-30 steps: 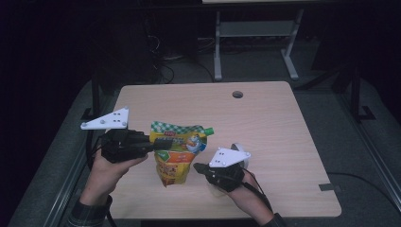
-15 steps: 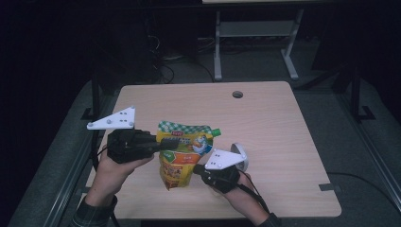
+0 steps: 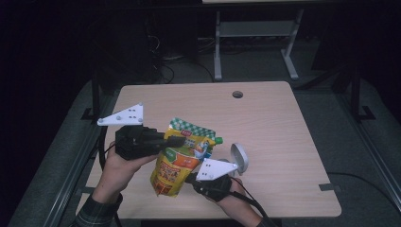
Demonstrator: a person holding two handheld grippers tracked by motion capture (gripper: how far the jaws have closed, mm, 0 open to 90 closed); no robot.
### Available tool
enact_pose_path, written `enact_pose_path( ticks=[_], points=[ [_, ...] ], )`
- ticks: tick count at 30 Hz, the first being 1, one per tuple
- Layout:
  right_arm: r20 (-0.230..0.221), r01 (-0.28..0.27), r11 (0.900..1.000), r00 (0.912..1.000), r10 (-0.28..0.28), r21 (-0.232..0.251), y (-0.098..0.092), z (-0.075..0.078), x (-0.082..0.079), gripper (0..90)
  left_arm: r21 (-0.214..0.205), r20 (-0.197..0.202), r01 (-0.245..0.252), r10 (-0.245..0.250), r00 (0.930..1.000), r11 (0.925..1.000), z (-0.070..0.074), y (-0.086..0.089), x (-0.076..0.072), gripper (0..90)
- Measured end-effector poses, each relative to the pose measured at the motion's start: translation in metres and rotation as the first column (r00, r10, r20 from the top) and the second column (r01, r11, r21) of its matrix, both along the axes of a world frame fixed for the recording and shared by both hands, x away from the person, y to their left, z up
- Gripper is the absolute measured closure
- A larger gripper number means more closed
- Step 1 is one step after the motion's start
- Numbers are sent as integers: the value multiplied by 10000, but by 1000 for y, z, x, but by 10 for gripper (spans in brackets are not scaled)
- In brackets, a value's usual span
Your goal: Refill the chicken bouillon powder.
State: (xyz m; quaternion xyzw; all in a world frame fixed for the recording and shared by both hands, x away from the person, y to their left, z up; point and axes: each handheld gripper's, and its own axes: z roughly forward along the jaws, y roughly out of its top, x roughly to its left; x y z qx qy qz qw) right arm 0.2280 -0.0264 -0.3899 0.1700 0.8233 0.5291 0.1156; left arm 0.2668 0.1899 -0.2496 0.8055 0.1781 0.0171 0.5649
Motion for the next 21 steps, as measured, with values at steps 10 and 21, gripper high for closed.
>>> enact_pose_path(
  ticks=[10,21],
  points=[
    [13,-401,9991,9992,400,114,7,-9,-4,900,281,-127,174,-170,9998,9995,-9,-14,6,900],
    [-156,-742,9968,9971,747,310,12,-18,-9,900,714,-449,272,-241,9987,9971,-23,-29,15,900]
  ],
)
